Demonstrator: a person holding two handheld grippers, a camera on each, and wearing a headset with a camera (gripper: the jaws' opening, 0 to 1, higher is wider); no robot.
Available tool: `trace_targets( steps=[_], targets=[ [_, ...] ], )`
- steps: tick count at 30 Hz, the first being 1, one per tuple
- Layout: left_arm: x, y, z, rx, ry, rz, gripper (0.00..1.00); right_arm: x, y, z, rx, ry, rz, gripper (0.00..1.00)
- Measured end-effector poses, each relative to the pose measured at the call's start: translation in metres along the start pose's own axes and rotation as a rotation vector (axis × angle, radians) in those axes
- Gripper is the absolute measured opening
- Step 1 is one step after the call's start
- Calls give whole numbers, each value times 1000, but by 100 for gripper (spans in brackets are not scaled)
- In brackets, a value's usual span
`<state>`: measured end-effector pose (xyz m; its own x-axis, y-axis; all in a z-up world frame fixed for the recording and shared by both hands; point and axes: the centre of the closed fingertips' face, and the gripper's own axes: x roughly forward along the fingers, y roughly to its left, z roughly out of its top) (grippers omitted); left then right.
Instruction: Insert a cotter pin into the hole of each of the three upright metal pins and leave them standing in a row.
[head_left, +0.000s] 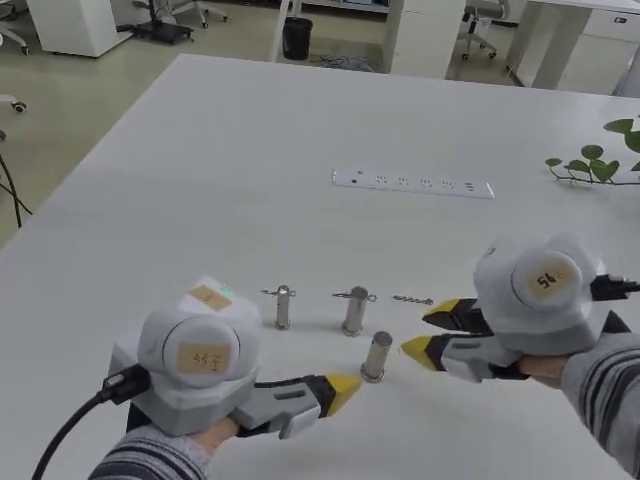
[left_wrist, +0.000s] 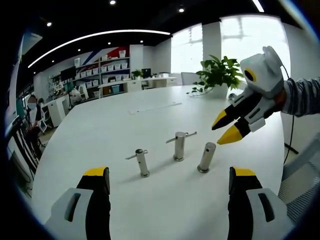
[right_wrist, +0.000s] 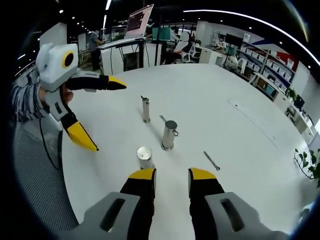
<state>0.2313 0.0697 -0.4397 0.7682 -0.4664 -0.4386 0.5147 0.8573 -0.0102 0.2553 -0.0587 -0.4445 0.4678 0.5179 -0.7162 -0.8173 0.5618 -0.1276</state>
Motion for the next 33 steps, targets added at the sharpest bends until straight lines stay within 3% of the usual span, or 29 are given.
trace_targets(
  steps=[14,22,33],
  targets=[
    [0,-1,0,-1,2,-10,99,14,-38,-3,-80,96,47,19],
    [-1,1,-1,-15,-1,-7,99,31,-53,-15,-118,168,80,14],
    [1,0,-2,-17,8,-15,98,52,-76,-26,-117,233,81,10]
  ],
)
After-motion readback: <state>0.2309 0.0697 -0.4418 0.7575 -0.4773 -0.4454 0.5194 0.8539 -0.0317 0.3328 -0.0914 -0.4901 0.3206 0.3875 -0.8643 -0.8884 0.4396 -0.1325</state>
